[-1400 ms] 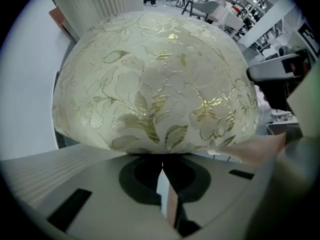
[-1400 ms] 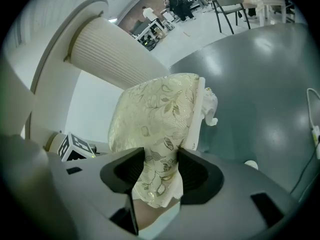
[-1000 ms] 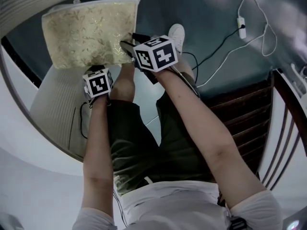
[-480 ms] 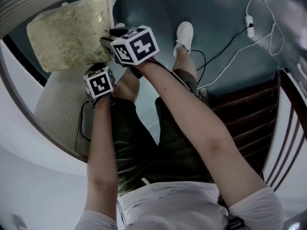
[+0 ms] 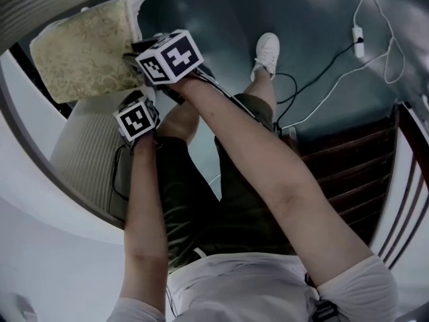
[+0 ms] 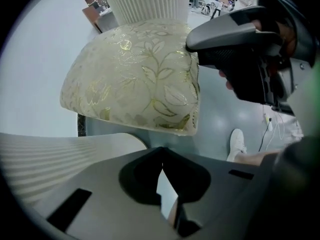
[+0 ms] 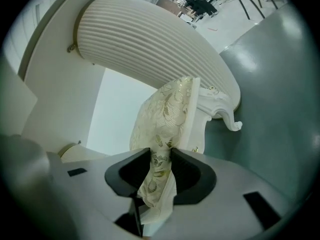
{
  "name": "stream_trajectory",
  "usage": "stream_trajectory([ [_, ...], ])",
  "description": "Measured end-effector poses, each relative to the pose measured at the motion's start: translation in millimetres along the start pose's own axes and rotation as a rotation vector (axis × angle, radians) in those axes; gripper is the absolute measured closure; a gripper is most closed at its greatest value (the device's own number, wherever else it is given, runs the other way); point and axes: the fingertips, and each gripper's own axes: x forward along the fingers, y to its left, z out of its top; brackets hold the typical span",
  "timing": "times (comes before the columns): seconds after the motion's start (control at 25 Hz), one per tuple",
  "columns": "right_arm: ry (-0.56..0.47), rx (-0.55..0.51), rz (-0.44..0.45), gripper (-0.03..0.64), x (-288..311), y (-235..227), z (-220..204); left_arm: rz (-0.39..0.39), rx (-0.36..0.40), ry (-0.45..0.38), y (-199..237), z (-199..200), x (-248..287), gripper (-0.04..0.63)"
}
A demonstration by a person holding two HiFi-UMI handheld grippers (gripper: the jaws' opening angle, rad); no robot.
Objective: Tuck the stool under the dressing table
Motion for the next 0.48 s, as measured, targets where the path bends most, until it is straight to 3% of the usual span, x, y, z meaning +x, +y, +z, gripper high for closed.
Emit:
stream_trajectory([
  [0.24,0.004,0.046,0.027,0.472,1,-1,1,-0.011,-0.007,-0.02,-4,10,-6,0.591],
  [0.48,-0.03,0.008,-0.009,0.56,-22,3,8,-0.022,0.0,-0.039,-10,12,-18,0.591],
])
